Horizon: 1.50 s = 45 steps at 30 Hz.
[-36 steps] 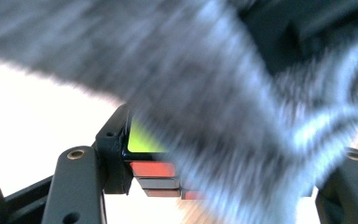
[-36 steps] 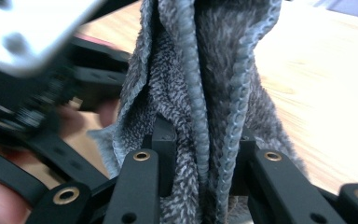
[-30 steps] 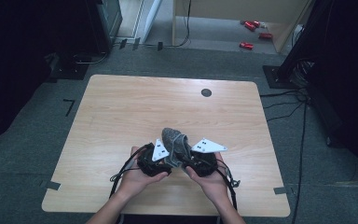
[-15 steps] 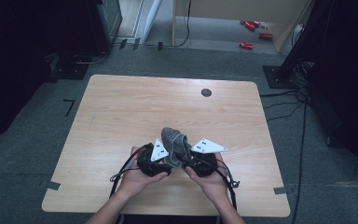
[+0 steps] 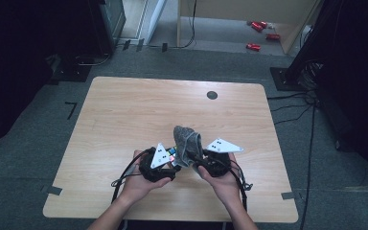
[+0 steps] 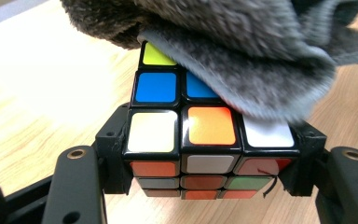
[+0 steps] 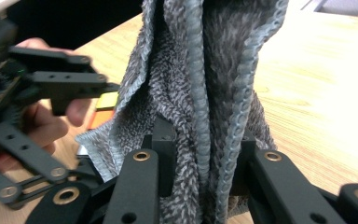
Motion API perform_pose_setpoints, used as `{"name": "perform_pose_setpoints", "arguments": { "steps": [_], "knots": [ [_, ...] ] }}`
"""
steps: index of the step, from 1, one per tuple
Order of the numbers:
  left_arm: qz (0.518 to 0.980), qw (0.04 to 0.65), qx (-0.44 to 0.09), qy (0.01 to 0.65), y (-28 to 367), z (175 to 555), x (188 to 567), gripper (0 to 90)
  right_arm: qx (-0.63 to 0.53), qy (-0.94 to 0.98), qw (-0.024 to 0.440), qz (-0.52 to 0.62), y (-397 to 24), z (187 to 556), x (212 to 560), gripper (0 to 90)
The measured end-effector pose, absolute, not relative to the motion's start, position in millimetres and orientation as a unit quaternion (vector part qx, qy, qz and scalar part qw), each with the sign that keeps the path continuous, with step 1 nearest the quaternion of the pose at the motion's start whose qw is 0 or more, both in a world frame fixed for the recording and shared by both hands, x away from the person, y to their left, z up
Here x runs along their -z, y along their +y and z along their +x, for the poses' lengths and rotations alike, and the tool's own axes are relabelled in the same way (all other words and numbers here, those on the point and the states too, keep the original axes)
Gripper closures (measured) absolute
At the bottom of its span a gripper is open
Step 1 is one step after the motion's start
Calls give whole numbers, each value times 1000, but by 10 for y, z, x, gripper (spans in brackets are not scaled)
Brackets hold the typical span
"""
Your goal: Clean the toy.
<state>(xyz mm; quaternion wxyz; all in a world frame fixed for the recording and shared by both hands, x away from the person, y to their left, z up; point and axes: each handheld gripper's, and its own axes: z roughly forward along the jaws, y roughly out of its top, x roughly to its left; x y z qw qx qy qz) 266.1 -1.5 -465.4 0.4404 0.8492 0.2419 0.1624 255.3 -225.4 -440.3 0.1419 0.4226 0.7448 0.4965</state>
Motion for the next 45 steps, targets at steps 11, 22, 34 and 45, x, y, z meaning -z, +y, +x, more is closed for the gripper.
{"name": "perform_pose_setpoints", "arguments": {
  "steps": [11, 22, 34, 45],
  "knots": [
    [827, 499, -138, 219, 107, 2653, 4588, 353, -489, 750, 109, 432, -2307, 2636, 4589, 725],
    [831, 500, -144, 195, 50, 2579, 4576, 353, -515, 736, 102, 428, -2346, 2608, 4504, 727],
    [836, 495, -133, 194, 24, 2579, 4628, 352, -507, 743, 108, 423, -2336, 2604, 4476, 725],
    [824, 507, -138, 213, 126, 2627, 4583, 352, -487, 755, 99, 428, -2313, 2609, 4578, 725]
  ]
}}
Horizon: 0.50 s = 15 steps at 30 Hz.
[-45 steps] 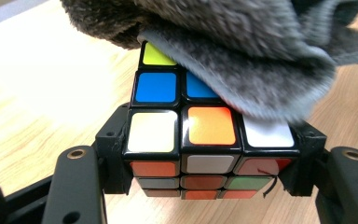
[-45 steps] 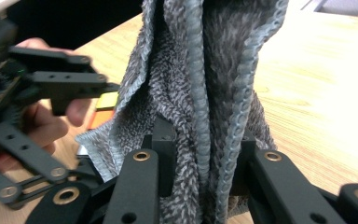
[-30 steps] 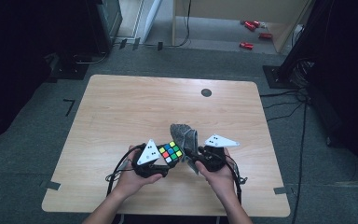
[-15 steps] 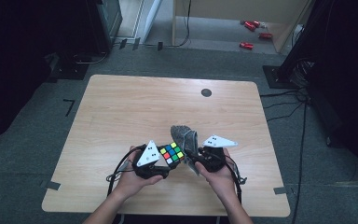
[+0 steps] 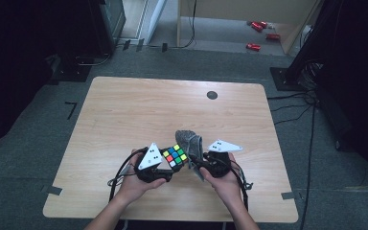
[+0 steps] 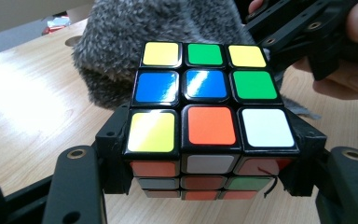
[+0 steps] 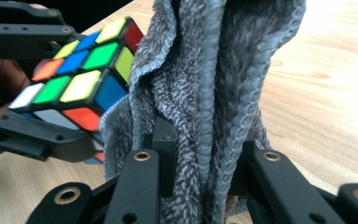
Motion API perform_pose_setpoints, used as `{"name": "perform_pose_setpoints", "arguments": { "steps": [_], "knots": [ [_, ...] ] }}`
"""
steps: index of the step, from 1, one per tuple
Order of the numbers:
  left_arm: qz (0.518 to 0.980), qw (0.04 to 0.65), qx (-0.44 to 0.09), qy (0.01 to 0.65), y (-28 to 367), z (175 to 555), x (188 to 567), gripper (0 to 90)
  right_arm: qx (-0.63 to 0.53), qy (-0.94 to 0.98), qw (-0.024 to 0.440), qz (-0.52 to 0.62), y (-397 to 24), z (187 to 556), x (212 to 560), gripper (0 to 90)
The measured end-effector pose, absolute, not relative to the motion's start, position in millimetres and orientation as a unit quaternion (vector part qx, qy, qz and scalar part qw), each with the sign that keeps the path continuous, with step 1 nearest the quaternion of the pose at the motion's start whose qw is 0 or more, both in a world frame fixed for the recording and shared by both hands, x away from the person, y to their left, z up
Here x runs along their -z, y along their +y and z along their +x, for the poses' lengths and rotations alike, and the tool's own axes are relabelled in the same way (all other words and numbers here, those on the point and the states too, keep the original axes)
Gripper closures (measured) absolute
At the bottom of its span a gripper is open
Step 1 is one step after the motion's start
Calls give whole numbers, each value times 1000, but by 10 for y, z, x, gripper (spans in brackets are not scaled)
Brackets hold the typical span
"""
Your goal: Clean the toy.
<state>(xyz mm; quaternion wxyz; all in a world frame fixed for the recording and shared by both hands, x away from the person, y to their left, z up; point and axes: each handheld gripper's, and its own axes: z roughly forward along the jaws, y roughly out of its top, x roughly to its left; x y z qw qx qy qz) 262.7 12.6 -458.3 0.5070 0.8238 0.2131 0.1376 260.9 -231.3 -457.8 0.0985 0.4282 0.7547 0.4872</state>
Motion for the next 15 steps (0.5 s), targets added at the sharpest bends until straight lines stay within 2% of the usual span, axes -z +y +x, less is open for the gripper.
{"name": "perform_pose_setpoints", "arguments": {
  "steps": [6, 15],
  "knots": [
    [832, 498, -136, 203, 23, 2569, 4639, 352, -509, 743, 109, 421, -2334, 2584, 4434, 725],
    [821, 507, -137, 223, 125, 2640, 4613, 352, -492, 754, 94, 425, -2331, 2614, 4571, 727]
  ]
}}
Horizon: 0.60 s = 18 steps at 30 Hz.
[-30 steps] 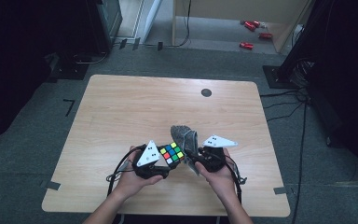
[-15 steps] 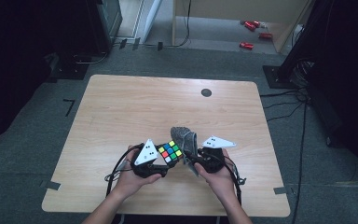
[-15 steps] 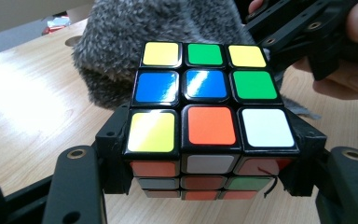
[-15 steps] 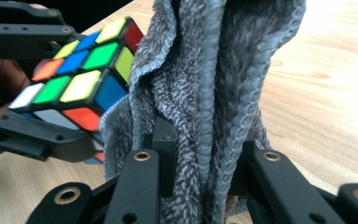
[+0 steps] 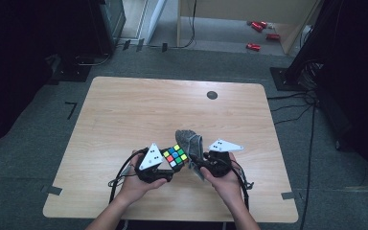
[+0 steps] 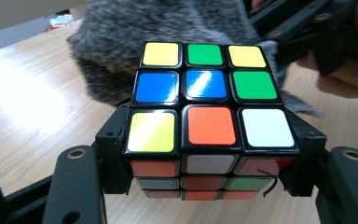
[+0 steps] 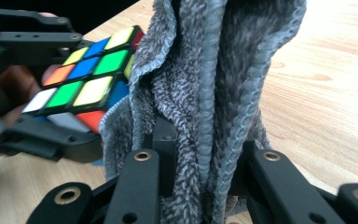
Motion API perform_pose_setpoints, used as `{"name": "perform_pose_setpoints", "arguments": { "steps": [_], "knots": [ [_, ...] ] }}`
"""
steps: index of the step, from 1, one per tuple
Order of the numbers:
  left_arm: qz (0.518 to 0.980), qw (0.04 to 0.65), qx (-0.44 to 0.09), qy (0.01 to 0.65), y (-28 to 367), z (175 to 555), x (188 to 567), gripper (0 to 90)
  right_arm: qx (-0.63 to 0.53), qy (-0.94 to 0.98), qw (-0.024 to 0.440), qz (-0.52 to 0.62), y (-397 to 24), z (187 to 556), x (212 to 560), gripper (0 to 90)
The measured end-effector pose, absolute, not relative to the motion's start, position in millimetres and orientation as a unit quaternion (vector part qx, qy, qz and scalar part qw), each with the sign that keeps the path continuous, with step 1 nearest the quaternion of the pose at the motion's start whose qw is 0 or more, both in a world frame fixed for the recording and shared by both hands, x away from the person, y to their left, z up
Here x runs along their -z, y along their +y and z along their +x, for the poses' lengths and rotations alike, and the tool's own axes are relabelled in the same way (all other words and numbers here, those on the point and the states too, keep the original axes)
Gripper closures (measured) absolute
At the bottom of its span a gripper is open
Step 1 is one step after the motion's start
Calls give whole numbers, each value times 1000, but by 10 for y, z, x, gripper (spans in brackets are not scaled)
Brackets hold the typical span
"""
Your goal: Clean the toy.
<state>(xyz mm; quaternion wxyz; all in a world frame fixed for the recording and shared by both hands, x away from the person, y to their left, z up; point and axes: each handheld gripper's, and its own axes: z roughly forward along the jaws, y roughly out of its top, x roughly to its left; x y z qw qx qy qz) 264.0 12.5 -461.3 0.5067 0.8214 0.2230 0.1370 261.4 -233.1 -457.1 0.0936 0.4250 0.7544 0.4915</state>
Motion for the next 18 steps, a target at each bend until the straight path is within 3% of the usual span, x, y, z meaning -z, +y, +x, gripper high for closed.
{"name": "perform_pose_setpoints", "arguments": {
  "steps": [8, 18],
  "knots": [
    [833, 497, -129, 207, 37, 2586, 4655, 352, -507, 748, 105, 416, -2343, 2590, 4471, 726],
    [822, 505, -138, 223, 137, 2647, 4590, 352, -491, 755, 95, 423, -2325, 2621, 4601, 727]
  ]
}}
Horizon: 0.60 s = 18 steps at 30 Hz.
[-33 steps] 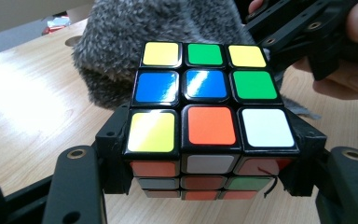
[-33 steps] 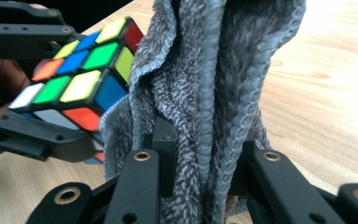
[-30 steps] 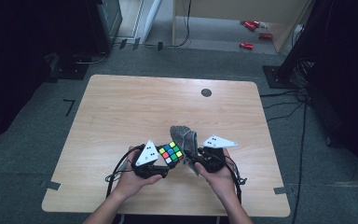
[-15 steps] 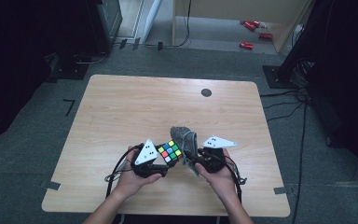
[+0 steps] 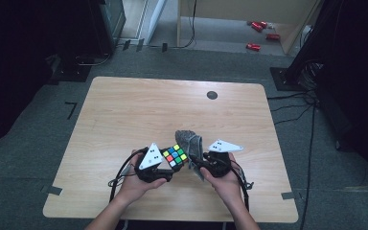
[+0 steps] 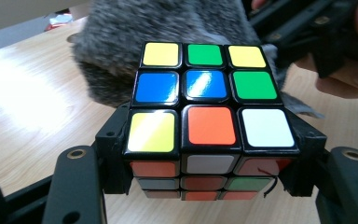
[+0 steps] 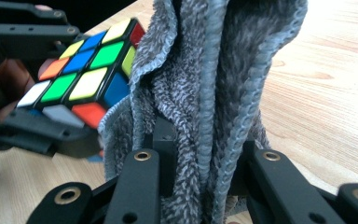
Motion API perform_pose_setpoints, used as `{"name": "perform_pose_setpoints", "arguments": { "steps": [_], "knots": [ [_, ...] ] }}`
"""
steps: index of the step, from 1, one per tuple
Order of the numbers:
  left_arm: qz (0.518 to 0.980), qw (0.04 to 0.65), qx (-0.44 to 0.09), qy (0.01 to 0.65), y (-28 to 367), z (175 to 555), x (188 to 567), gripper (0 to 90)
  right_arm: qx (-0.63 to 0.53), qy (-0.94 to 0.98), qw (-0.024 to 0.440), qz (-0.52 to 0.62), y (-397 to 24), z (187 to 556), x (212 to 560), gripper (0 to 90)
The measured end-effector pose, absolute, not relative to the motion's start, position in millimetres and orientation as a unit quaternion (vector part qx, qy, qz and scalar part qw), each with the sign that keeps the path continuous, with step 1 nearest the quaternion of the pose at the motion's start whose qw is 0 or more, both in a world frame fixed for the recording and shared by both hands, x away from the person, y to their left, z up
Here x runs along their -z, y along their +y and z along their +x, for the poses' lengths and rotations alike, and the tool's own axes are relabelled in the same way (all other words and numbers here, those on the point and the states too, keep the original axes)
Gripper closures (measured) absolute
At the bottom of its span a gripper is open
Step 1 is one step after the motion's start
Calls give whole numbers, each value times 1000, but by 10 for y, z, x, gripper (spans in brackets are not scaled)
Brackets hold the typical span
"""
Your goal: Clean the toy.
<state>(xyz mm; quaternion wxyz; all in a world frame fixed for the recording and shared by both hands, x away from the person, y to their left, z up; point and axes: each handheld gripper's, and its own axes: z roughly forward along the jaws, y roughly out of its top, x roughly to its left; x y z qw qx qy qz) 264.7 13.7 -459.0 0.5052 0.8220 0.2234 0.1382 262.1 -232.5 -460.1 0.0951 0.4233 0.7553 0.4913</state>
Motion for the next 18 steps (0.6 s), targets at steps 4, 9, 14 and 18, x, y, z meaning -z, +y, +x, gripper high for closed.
{"name": "perform_pose_setpoints", "arguments": {
  "steps": [4, 9, 14, 18],
  "knots": [
    [825, 501, -141, 220, 147, 2655, 4601, 352, -491, 757, 100, 420, -2306, 2604, 4574, 727],
    [829, 501, -129, 214, 99, 2620, 4632, 352, -509, 748, 110, 412, -2309, 2562, 4463, 728],
    [832, 503, -127, 198, 20, 2560, 4620, 352, -517, 737, 107, 422, -2352, 2566, 4479, 728],
    [829, 502, -132, 208, 44, 2588, 4608, 352, -507, 741, 103, 428, -2349, 2595, 4550, 728]
  ]
}}
